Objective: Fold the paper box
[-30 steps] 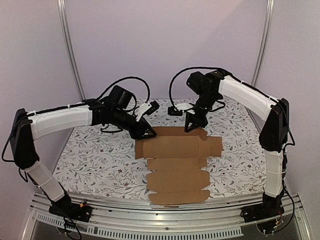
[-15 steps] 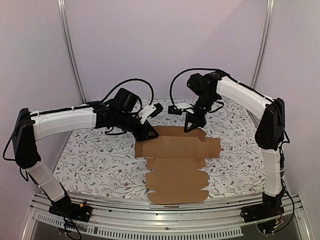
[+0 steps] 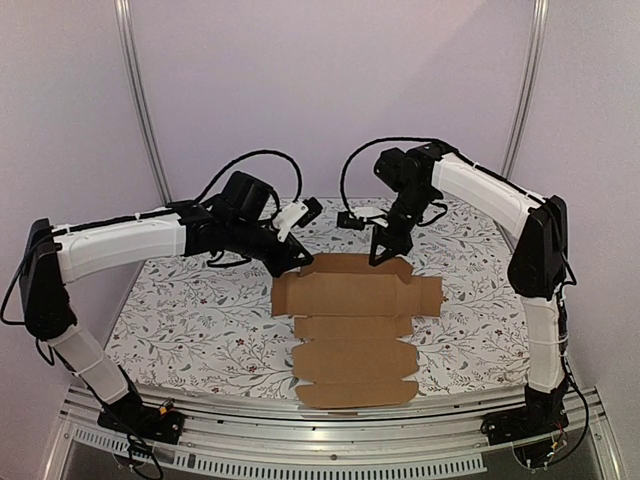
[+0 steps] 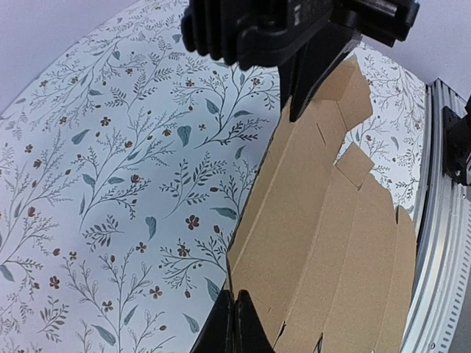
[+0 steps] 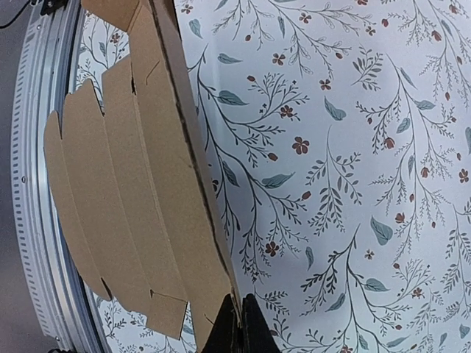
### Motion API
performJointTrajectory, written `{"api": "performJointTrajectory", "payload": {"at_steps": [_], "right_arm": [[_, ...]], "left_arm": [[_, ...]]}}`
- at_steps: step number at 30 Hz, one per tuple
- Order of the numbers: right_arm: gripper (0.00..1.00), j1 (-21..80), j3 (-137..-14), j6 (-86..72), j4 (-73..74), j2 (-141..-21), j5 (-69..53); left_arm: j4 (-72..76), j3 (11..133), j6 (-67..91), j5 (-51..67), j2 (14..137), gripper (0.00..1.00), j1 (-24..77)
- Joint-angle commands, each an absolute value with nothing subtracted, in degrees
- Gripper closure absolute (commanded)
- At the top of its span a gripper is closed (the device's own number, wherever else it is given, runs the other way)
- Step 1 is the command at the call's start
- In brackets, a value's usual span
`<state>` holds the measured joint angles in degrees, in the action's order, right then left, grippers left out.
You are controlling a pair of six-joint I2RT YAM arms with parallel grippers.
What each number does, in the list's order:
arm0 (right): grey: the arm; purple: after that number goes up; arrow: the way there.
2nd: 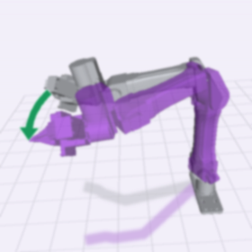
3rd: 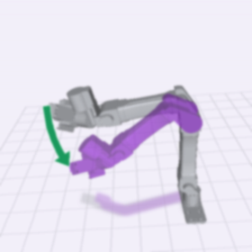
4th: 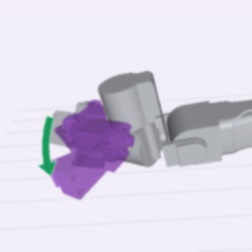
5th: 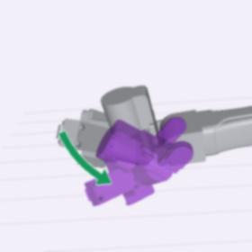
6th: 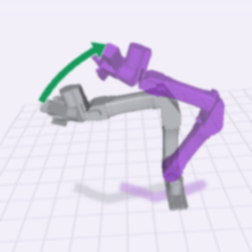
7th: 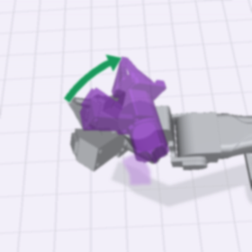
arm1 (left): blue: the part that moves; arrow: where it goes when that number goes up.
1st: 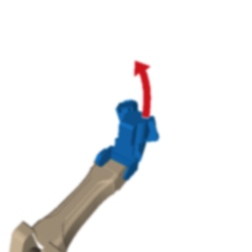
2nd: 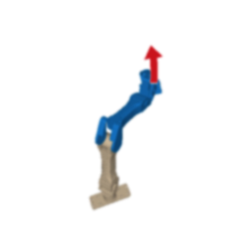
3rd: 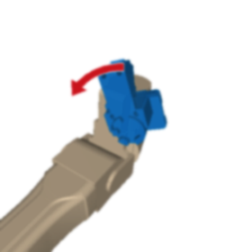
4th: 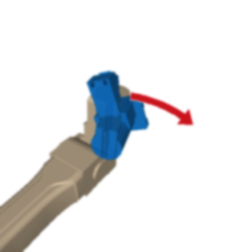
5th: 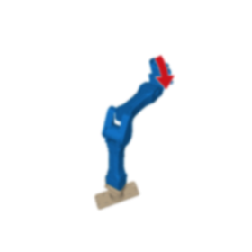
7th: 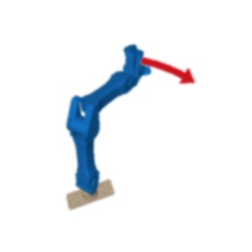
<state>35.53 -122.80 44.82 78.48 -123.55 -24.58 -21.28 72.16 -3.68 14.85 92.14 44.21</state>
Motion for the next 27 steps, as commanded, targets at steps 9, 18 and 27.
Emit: {"api": "performJointTrajectory", "payload": {"at_steps": [9, 18, 27], "right_arm": [[1.00, 34.81, -125.69, 42.54, 81.24, -126.03, -27.38], [1.00, 34.79, -126.30, 42.57, 81.84, -126.45, -28.78], [1.00, 34.72, -126.29, 45.08, 84.33, -125.52, -30.71]], "left_arm": [[-16.13, 76.11, 6.60, 31.48, 97.46, 0.77, 45.13], [-15.07, 75.29, 6.70, 31.98, 98.86, 0.64, 45.26], [-18.63, 77.15, 3.32, 29.58, 97.85, 0.58, 46.43]]}}
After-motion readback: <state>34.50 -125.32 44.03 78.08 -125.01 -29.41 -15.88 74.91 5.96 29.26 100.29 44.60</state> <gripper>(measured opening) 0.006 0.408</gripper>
